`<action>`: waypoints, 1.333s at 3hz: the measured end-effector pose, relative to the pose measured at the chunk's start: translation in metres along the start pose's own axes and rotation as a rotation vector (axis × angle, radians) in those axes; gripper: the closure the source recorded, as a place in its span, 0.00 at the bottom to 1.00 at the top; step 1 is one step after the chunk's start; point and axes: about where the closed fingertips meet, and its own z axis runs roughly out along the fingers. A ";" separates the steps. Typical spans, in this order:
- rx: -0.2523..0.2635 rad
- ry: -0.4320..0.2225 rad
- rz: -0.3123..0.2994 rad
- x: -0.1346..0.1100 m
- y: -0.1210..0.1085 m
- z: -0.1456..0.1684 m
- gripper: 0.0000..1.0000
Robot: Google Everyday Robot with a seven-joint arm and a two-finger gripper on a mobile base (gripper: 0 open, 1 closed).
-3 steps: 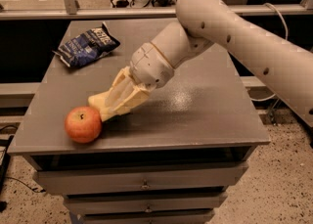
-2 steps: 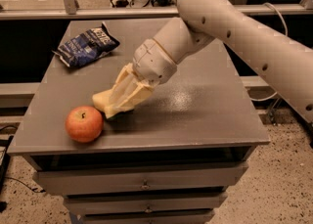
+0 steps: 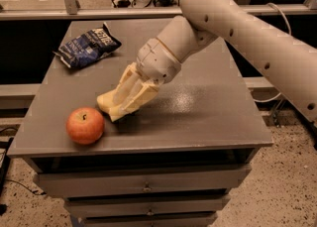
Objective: Move sponge near apple
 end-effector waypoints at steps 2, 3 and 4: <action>0.008 0.013 0.006 -0.002 0.001 -0.009 0.00; 0.144 0.006 -0.012 -0.017 -0.001 -0.050 0.00; 0.361 0.011 -0.022 -0.030 0.005 -0.112 0.00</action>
Offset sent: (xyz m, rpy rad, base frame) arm 0.0033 -0.0167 0.0150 -0.0211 -0.0133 -0.0246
